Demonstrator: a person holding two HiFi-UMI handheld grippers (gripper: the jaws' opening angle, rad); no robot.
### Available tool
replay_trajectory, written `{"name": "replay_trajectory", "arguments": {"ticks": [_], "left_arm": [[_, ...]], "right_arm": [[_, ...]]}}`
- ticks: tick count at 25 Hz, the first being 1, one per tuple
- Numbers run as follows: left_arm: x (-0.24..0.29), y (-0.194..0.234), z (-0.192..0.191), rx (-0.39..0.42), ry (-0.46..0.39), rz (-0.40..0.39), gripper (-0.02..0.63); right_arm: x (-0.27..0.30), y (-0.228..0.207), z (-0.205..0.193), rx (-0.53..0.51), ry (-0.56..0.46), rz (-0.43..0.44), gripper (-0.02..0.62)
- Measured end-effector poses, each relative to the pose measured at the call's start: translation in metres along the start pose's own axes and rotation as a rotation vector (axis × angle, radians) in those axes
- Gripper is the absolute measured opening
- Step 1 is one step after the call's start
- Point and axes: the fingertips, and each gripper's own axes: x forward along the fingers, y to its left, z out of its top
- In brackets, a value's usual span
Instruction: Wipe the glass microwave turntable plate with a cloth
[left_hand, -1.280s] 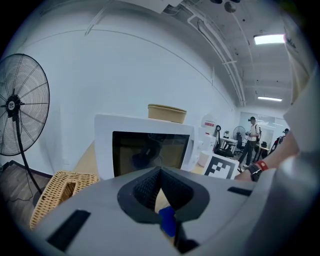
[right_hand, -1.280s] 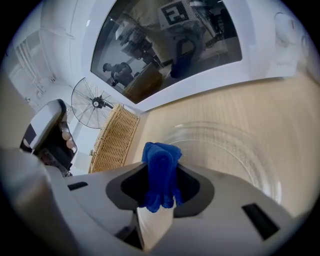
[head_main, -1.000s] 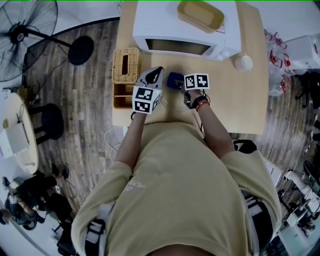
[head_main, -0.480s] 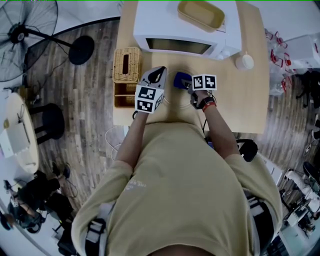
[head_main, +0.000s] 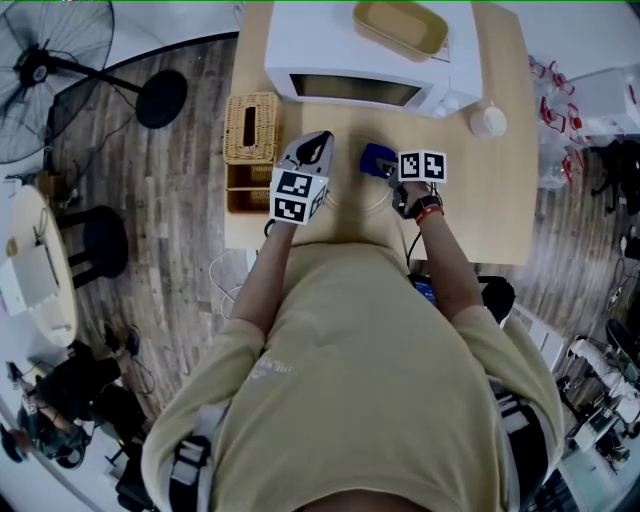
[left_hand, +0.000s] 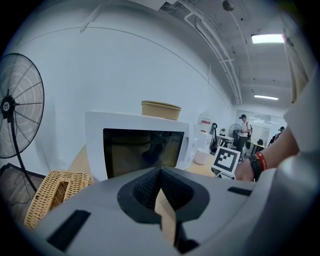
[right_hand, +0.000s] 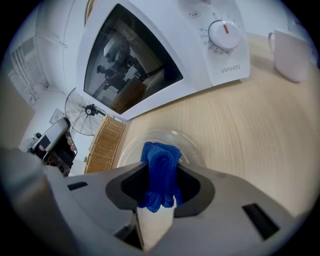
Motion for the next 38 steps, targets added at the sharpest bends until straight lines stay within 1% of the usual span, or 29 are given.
{"name": "replay_trajectory", "arguments": {"ticks": [14, 22, 33, 35, 38], "left_arm": [[0.001, -0.004, -0.002, 0.002, 0.005, -0.006, 0.02], [0.002, -0.008, -0.006, 0.009, 0.012, -0.014, 0.02], [-0.002, -0.004, -0.007, -0.001, 0.006, 0.001, 0.02], [-0.003, -0.003, -0.006, -0.005, 0.003, 0.003, 0.02], [-0.004, 0.001, -0.006, -0.012, -0.001, 0.01, 0.02]], "right_arm": [[-0.028, -0.032, -0.001, 0.023, -0.02, -0.053, 0.138], [-0.041, -0.047, -0.005, 0.057, -0.039, -0.058, 0.138], [-0.042, -0.039, -0.005, 0.056, -0.065, -0.064, 0.125], [-0.042, -0.033, -0.004, 0.062, -0.077, -0.052, 0.123], [-0.038, -0.017, -0.004, 0.075, -0.085, -0.005, 0.121]]}}
